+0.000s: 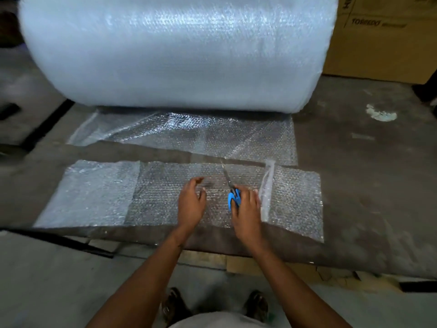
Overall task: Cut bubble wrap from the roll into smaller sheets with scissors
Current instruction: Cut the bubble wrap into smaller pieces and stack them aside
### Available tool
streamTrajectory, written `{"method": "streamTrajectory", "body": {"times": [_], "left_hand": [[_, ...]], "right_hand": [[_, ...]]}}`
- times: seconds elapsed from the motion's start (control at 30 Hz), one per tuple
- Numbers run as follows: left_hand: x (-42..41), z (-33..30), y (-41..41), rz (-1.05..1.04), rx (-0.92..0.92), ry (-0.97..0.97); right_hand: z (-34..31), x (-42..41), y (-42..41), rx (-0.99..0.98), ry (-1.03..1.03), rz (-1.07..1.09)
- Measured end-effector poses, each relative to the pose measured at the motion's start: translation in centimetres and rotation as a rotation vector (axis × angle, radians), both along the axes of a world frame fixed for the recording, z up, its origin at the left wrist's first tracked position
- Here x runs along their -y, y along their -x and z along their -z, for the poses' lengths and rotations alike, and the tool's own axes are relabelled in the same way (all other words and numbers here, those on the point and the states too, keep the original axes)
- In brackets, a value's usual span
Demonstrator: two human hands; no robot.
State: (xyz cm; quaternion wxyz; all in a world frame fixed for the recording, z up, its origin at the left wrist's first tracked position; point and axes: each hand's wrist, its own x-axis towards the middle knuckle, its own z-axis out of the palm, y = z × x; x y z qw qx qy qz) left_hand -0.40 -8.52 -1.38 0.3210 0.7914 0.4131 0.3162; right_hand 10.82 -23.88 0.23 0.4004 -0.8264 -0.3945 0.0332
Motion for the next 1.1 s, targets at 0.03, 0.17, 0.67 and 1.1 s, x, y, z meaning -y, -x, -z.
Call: {"method": "streamTrajectory", "body": {"times": [0.03,0.17,0.67,1.1], "left_hand": [[-1.8,0.5,1.7,-0.043,-0.093,-0.083],[-8.1,1.4,8.0,-0.244,-0.274,-0.143],[-20.7,4.7,22.3,0.174,-0.601,-0.168],[-18.7,2.7,23.9,0.609,-0.326,-0.242]], "right_hand": [[0.0,-1.3,1.3,-0.005,0.019,-0.023],[0.0,-6.1,6.5,-0.204,-0.031,-0.127],[4.4,-17.1,15.1,0.134,0.295,-0.089],[1.3,-14.9,13.1,-0.056,0.000,-0.171]]}}
